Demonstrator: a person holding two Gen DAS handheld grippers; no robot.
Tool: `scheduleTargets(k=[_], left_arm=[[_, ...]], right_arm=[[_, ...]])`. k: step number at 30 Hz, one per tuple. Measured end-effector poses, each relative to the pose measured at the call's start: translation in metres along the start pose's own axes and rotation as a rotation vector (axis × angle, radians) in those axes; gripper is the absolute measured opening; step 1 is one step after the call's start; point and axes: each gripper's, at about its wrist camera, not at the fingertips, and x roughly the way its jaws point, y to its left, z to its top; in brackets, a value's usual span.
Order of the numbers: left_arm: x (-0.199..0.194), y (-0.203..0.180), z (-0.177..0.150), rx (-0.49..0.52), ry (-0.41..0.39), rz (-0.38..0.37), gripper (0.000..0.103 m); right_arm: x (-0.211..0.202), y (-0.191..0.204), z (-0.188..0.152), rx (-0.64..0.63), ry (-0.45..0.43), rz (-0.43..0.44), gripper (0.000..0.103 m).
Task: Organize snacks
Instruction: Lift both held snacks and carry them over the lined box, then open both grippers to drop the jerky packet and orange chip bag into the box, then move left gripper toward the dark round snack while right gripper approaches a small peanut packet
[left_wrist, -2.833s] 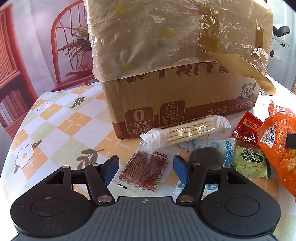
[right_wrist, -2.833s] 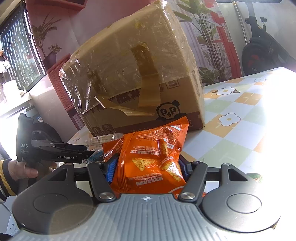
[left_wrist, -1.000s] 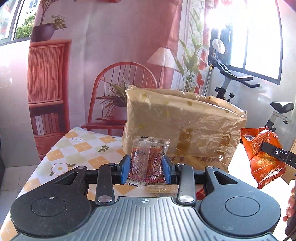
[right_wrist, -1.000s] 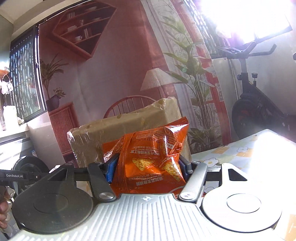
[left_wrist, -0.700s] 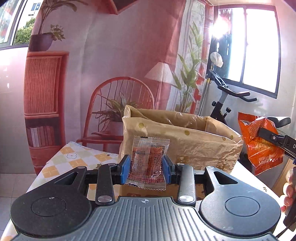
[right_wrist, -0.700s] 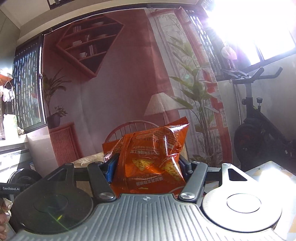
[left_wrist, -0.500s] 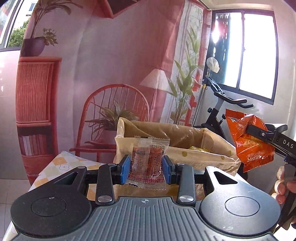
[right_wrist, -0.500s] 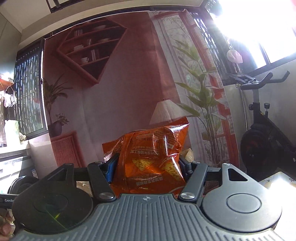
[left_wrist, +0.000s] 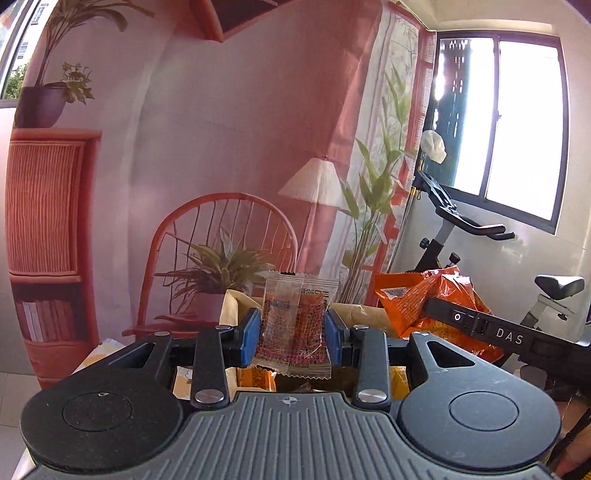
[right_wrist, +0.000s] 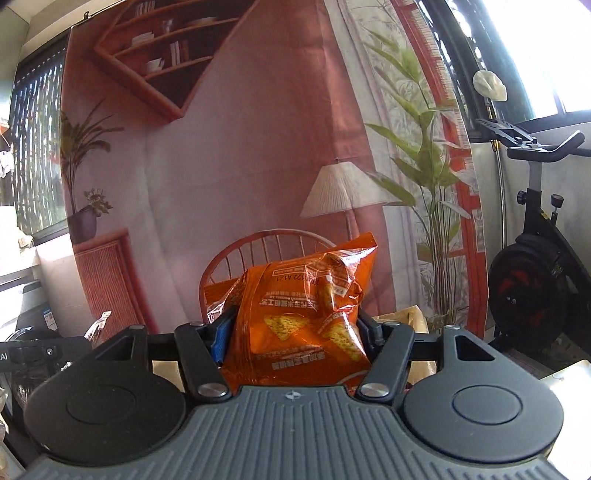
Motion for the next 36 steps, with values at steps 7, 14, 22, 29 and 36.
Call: scheduleTargets(k=[7,14,22,29,36], left_arm=[[0.038,-0.012,0.006,0.023,0.054,-0.034,0.042],[0.050,-0.012,0.000,0.008,0.091,-0.024,0.052],[0.023,-0.008,0.000,0.018,0.085,0.040,0.080],[-0.009,0.001,-0.022,0.011,0.130,0.091,0.086],[-0.028,0.011,-0.058,0.001,0.226,0.133,0.086]], right_arm=[[0.030,0.007,-0.007,0.006,0.078,0.055,0.069],[0.027,0.009,-0.008,-0.020,0.080,0.074,0.086],[-0.006,0.011,-0.008,-0.050,0.030,0.025,0.103],[-0.030,0.014,-0.025,-0.071,0.081,0.032,0.103],[-0.054,0.011,-0.047,-0.065,0.136,0.068,0.103]])
